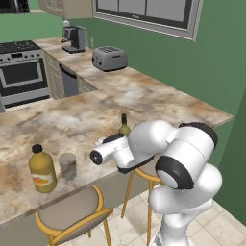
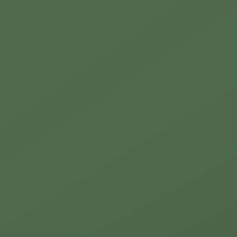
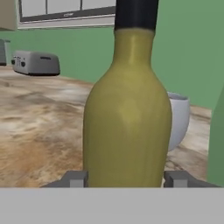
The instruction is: There is a wine glass and glass cup on the dining counter. Place the wine bottle next to the wine glass and the juice bottle next to the glass cup.
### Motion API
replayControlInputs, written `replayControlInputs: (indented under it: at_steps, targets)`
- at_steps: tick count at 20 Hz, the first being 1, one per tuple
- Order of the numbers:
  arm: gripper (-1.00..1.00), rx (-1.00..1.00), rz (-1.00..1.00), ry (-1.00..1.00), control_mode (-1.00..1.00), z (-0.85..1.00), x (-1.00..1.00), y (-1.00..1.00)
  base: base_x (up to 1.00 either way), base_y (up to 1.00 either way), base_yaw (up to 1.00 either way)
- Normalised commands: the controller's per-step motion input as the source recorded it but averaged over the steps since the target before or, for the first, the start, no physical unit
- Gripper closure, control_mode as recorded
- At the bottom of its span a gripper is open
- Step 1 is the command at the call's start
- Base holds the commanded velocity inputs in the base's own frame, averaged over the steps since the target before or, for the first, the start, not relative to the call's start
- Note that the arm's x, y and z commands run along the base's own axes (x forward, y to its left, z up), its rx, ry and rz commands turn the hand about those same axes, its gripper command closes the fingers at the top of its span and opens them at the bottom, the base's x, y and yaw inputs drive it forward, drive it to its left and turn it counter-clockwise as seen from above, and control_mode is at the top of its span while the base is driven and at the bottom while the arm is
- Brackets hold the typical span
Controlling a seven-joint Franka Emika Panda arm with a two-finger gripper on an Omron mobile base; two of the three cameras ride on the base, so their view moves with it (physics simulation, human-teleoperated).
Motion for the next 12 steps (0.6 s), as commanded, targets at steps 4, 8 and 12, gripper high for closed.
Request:
replayControlInputs:
  at_steps: [4, 8, 12]
  targets:
    - [1.00, 0.02, 0.00, -0.05, -1.00, -0.30, -0.04, 0.00, 0.00, 0.00, 0.00]
    - [-1.00, 0.00, 0.00, -0.07, -1.00, -0.33, -0.07, 0.00, 0.00, 0.00, 0.00]
    - [-1.00, 0.00, 0.00, -0.08, -1.00, -0.28, -0.09, 0.00, 0.00, 0.00, 0.00]
